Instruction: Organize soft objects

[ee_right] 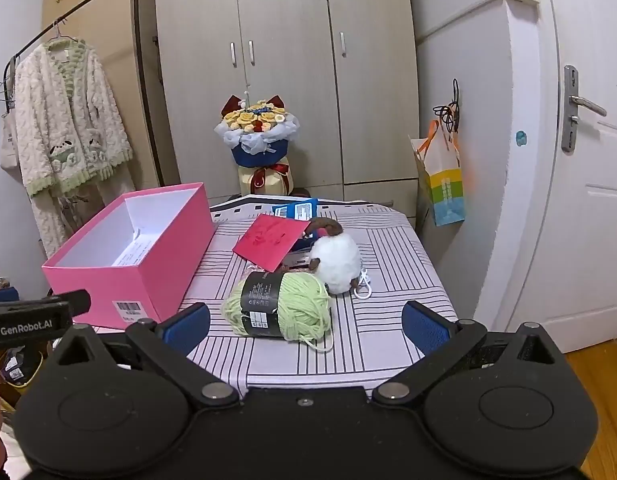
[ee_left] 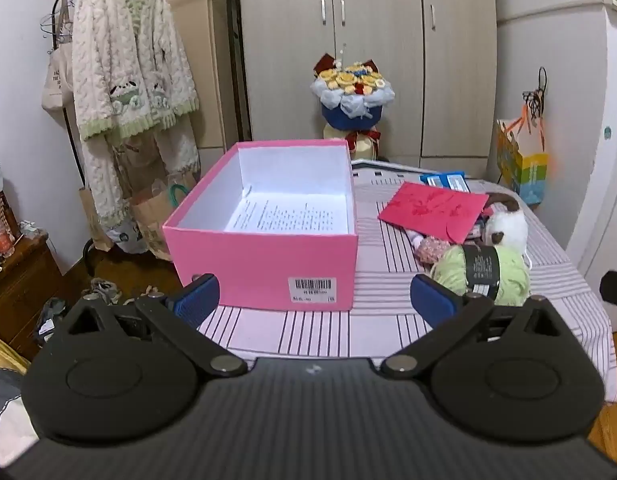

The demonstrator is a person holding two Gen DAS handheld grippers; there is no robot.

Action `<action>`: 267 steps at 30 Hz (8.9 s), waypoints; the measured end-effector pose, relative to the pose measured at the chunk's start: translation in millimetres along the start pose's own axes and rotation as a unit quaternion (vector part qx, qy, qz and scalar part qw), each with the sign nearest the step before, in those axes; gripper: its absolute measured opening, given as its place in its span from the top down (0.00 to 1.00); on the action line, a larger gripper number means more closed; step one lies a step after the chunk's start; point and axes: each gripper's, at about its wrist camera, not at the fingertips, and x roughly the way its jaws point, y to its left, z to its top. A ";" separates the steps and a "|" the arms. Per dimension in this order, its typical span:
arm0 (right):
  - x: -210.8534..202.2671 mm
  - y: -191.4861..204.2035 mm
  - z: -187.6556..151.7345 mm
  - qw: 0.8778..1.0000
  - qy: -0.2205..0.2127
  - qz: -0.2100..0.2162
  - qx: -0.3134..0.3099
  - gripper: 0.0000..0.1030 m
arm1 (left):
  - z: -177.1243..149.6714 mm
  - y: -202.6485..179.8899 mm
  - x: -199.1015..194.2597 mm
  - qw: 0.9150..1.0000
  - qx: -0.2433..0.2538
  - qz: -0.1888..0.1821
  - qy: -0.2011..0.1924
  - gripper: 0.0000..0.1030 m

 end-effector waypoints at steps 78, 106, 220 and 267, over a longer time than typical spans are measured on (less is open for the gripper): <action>40.1 -15.2 -29.0 0.995 -0.066 0.035 -0.058 0.00 | -12.4 -21.6 32.7 0.994 0.024 -0.096 -0.037 0.00; 182.7 -30.7 -52.0 0.987 -0.015 0.145 -0.066 0.04 | -19.1 -93.2 160.9 0.960 0.021 -0.276 0.038 0.40; 344.8 222.7 101.9 0.898 0.124 0.176 -0.384 0.50 | 137.9 109.6 367.8 0.939 -0.083 -0.193 0.271 0.44; 77.1 38.9 110.6 0.933 0.023 0.301 -0.197 0.36 | 109.0 48.7 36.6 0.956 0.150 -0.244 0.062 0.23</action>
